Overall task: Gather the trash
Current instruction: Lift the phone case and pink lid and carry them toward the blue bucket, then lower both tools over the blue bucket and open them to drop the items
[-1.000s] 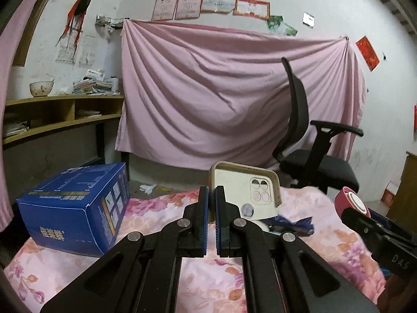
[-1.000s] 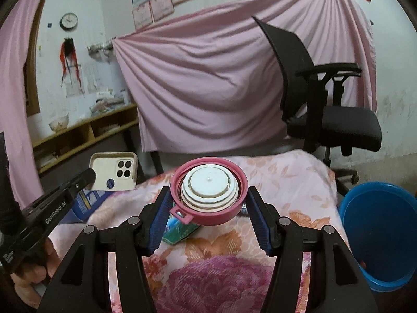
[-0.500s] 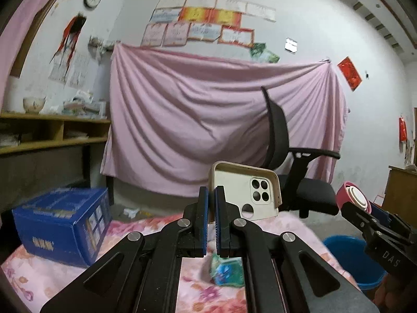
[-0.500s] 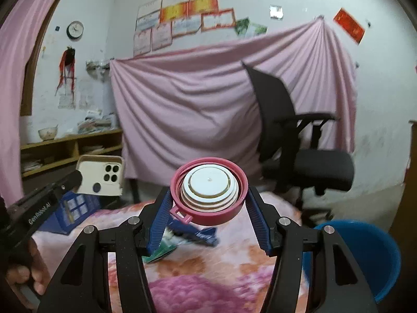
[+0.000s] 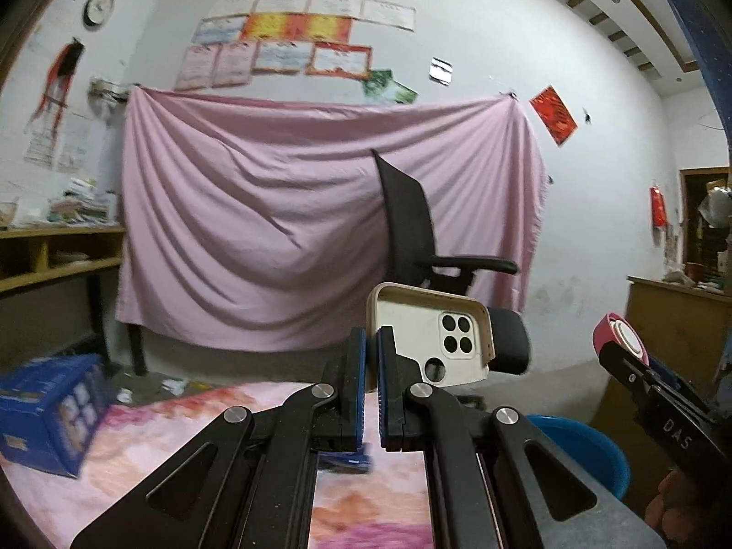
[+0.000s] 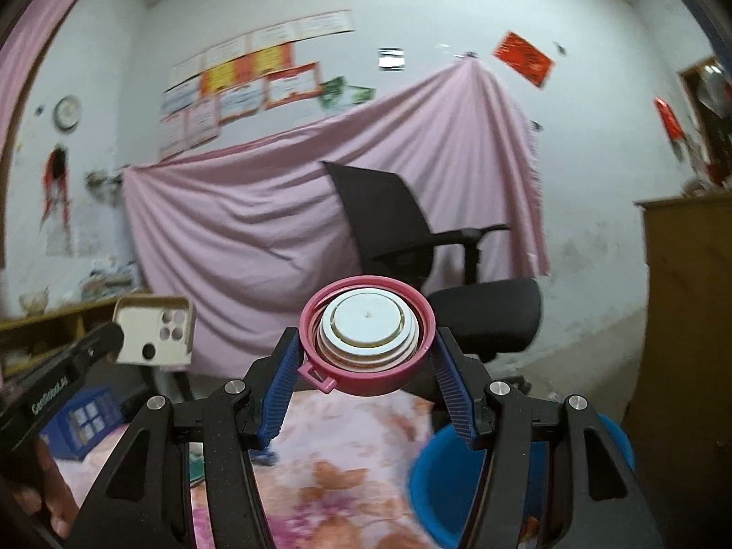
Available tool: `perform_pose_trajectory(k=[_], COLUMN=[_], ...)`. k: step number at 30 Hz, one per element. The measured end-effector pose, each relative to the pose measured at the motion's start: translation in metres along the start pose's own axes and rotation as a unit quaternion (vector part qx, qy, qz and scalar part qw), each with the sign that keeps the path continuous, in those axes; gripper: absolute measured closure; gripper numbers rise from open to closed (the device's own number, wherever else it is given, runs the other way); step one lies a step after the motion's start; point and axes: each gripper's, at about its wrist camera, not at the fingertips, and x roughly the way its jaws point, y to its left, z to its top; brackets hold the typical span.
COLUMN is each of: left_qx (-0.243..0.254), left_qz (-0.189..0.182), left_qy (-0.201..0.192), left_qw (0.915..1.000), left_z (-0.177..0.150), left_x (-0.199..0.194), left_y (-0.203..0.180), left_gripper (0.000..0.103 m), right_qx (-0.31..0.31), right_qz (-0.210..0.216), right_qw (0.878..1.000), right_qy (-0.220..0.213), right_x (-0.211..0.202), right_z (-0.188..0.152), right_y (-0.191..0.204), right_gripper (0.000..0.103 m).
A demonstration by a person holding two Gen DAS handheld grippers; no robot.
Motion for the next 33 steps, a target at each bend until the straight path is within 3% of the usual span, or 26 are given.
perform_pose_trajectory(k=[5, 12, 20, 33], left_qx=[0.005, 0.018, 0.025, 0.042], left_qz=[-0.032, -0.071, -0.112, -0.118], left_qy=[0.04, 0.088, 0.164, 0.223], left_qw=[0.9987, 0.9934, 0.9797, 0.9669], left_z=[-0.005, -0.022, -0.042, -0.061], left_x=[0.024, 0.049, 0.074, 0.086], left_y=[-0.036, -0.08, -0.115, -0.128], left_gripper=[0.1, 0.1, 0.1, 0.1], right_qx=[0.038, 0.043, 0.064, 0.103], right_qz=[-0.019, -0.038, -0.057, -0.078], right_qw=[0.999, 0.997, 0.991, 0.979], right_qy=[0.019, 0.049, 0.107, 0.159], right_x=[0.0, 0.0, 0.008, 0.016], right_z=[0.001, 0.0, -0.011, -0.02], right_y=[-0.035, -0.062, -0.095, -0.122], right_gripper=[0.047, 0.047, 0.047, 0.047])
